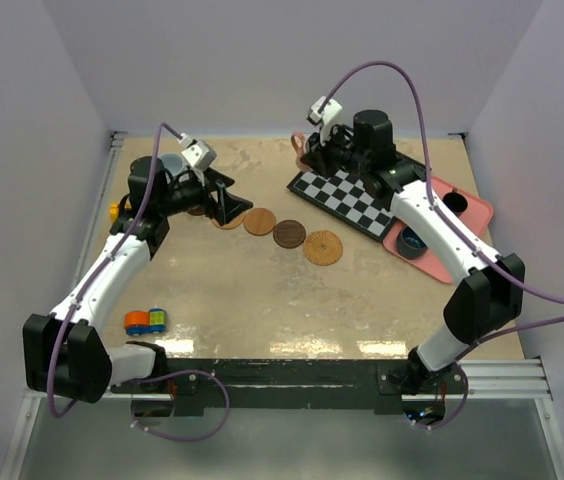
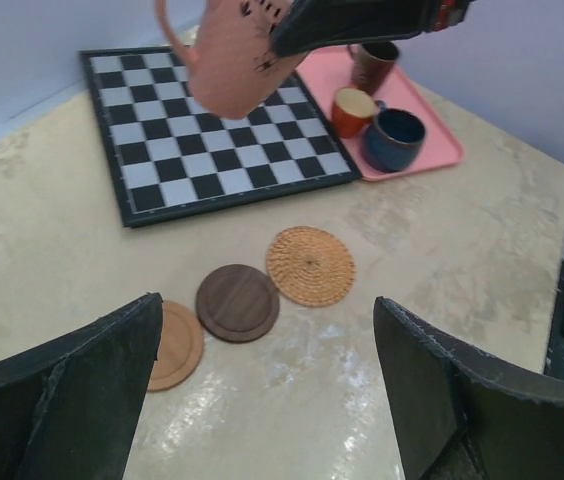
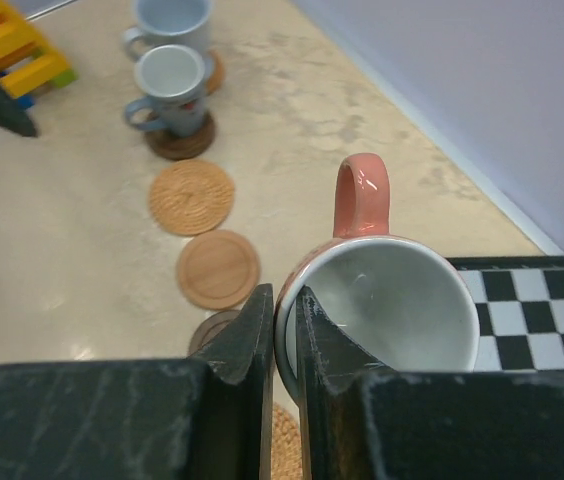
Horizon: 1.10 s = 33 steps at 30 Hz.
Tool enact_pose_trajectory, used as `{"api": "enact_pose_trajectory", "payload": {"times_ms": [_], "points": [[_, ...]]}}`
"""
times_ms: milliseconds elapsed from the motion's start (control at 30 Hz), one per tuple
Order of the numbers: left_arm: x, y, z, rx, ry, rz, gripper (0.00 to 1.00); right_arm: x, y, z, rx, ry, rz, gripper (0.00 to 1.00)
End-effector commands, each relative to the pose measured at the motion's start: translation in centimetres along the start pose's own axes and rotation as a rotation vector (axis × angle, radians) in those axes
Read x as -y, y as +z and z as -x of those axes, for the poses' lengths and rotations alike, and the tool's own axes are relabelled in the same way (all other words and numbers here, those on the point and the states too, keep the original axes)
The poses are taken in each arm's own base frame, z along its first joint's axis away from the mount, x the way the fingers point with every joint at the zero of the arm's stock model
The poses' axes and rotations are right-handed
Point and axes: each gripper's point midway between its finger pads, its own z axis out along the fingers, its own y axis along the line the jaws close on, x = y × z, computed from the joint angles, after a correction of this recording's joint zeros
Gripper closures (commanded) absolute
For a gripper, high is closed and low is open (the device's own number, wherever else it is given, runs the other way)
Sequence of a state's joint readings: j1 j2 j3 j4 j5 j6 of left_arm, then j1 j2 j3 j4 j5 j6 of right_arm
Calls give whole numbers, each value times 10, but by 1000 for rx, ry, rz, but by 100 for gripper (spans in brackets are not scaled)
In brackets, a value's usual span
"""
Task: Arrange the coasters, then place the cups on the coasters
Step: Pick up the cup from the tray, then place the cup on the coaster.
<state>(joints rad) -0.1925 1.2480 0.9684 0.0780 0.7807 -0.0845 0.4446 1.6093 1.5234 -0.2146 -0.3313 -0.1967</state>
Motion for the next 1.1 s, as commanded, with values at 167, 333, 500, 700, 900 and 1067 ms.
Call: {"api": "enact_pose_trajectory", "payload": {"times_ms": [167,333,500,700,900,1067], "points": [[52,-17,18,45,58,-401,8,-96,-41,23,39,-99,399,100],[58,-21,6,9,97,-453,7,-148,-50,15,-20,-89,516,100],[40,-16,-13,-76,95,-373,5,-182,-56,5,-61,-81,587,100],[35,-16,-26,-122,90,-363,5,-196,-65,3,-80,-90,601,100],[53,-22,-28,-118,51,-500,6,-200,-76,6,-65,-95,606,100],[64,-23,-26,-96,-10,-598,14,-205,-79,3,-68,-98,618,100]]}}
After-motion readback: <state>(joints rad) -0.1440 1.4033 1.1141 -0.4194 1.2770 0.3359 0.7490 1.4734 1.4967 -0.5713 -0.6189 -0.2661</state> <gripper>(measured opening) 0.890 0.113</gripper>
